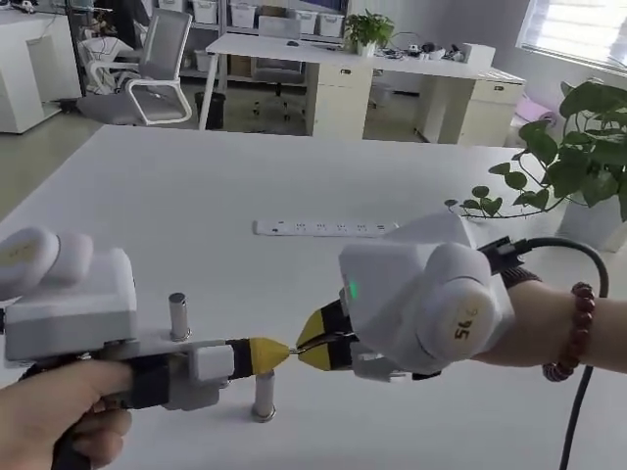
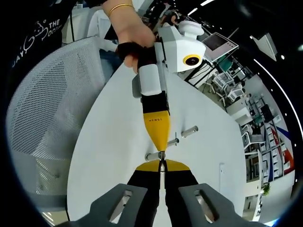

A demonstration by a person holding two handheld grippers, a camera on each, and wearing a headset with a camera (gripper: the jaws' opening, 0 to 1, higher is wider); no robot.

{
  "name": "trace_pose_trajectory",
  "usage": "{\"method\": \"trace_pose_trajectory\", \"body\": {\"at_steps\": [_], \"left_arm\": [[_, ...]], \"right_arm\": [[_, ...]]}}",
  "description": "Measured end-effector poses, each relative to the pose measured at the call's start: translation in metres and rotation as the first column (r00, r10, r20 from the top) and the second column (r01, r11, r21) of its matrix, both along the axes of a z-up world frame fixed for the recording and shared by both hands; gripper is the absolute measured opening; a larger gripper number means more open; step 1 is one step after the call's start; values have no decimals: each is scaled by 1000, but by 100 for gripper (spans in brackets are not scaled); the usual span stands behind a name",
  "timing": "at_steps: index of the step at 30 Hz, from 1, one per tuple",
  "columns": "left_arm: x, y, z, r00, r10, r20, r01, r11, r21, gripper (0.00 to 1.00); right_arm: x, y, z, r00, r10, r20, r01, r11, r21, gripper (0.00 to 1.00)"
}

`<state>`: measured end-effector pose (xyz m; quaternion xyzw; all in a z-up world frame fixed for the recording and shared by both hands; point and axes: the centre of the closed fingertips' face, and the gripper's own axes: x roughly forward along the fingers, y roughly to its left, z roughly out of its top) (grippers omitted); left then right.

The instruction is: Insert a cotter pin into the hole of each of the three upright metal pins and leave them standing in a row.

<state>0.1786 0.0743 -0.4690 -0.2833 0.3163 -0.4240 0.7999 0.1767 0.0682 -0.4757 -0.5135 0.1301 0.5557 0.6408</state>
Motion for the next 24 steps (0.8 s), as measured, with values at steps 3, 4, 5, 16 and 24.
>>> {"method": "trace_pose_trajectory", "body": {"at_steps": [3, 4, 5, 16, 24], "left_arm": [[0, 0, -1, 1000, -1, -3, 1, 1000, 0, 0], [1, 0, -2, 1000, -2, -2, 2, 1000, 3, 0], [1, 0, -2, 1000, -1, -10, 1, 1000, 1, 0], [3, 4, 1, 1000, -5, 29, 4, 1000, 29, 0], [3, 9, -2, 985, -60, 159, 39, 990, 134, 0]], "right_arm": [[0, 0, -1, 1000, -2, -6, 2, 1000, 1, 0], [0, 0, -1, 1000, -5, -7, 5, 1000, 2, 0], [0, 0, -2, 1000, -3, -8, 3, 1000, 3, 0], [4, 2, 1, 998, -34, -49, 38, 996, 75, 0], [3, 2, 1, 960, -109, -259, 163, 967, 196, 2]]}}
